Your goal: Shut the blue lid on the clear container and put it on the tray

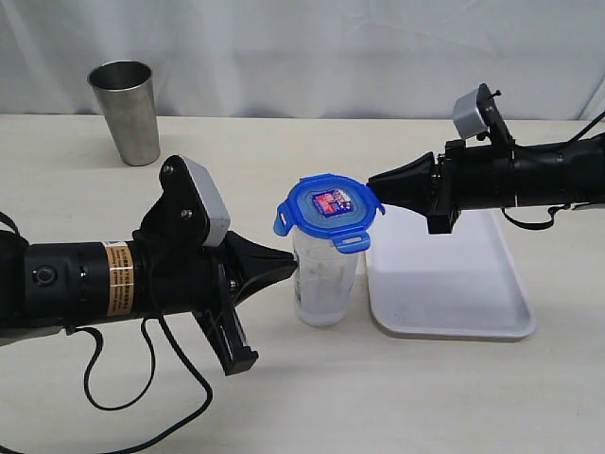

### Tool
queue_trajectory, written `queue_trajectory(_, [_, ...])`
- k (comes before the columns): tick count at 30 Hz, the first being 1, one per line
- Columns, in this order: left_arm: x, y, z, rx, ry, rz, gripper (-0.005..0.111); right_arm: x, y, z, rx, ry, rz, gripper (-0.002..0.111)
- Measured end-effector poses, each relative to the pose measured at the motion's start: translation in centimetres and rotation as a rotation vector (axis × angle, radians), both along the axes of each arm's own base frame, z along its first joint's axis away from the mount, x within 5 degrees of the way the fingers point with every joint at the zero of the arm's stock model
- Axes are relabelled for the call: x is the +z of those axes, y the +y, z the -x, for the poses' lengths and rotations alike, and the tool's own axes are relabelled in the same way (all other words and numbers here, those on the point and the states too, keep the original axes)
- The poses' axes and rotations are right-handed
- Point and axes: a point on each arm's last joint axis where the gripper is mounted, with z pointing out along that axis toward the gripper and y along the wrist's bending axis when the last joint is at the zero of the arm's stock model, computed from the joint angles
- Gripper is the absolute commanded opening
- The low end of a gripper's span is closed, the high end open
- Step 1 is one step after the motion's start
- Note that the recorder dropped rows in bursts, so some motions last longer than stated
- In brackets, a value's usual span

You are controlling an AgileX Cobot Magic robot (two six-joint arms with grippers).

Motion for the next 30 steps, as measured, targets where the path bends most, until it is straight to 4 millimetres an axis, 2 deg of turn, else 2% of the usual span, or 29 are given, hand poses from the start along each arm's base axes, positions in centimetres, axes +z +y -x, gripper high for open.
queue_trajectory(14, [0.0, 0.0, 0.0, 0.005, -0.002, 0.002, 0.000, -0.2, 0.0, 0.4, 0.030, 0.012, 0.016, 0.004])
queue_trajectory(20, [0.0, 0.0, -0.1, 0.006, -0.003, 0.002, 0.000, 0.5, 0.0, 1.2, 0.028, 0.001, 0.021, 0.004])
queue_trajectory(30, [0.0, 0.1, -0.2, 0.025, -0.007, -0.004, 0.000, 0.4, 0.0, 1.2, 0.017, 0.008, 0.027, 0.004])
